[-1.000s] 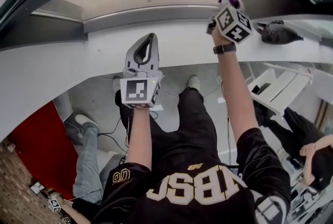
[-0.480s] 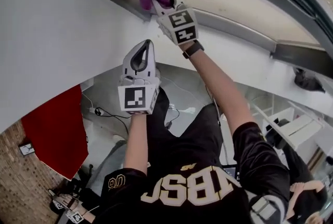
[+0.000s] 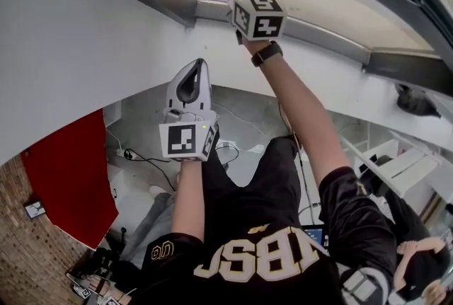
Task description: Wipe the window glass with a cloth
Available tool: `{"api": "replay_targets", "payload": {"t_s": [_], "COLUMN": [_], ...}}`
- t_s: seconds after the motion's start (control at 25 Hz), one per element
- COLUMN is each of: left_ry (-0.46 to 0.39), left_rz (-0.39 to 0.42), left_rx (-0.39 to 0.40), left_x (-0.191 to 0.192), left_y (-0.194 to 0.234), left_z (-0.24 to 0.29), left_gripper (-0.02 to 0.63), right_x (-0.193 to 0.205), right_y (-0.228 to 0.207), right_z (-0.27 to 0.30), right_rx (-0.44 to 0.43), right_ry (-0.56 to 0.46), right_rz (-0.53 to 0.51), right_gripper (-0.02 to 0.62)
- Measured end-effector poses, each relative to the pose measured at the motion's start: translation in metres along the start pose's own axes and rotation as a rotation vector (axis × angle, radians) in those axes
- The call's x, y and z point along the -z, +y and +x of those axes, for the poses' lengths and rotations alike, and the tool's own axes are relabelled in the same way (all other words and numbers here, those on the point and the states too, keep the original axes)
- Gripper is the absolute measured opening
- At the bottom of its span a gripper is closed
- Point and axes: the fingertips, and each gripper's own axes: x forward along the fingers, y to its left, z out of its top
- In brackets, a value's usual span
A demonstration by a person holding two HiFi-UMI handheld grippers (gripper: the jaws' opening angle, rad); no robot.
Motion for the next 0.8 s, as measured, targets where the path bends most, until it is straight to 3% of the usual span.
{"api": "replay_targets", "payload": {"t_s": [0.16, 0.36, 0.48, 0.68, 0.8], "left_ry": [0.003, -0.002, 0.007, -0.034, -0.022], "left_rz": [-0.023, -0.012, -0.014, -0.049, -0.052], "left_rx": [0.103, 0.270, 0.331, 0.395, 0.408], "left_x": [0.016, 0.026, 0.028, 0.034, 0.042], "left_y": [-0.085, -0.216, -0.280, -0.346, -0.359], "left_z": [0.036, 0.068, 0.077, 0.085, 0.092], "left_gripper": [0.018, 0.018, 0.018, 0.018, 0.018], "right_x": [-0.011, -0.010, -0.009, -0.009, 0.001], "right_y": [-0.093, -0.242, -0.319, -0.421, -0.458], "right_z": [-0.085, -0.213, -0.286, -0.393, -0.428], "right_rx": [0.091, 0.295, 0.429, 0.699, 0.776], "right_ry": [-0.036, -0.053, -0.060, -0.133, -0.179], "right_rz": [-0.008, 0.017, 0.021, 0.147, 0.275], "right_gripper": [0.043, 0.043, 0.043, 0.043, 0.043]}}
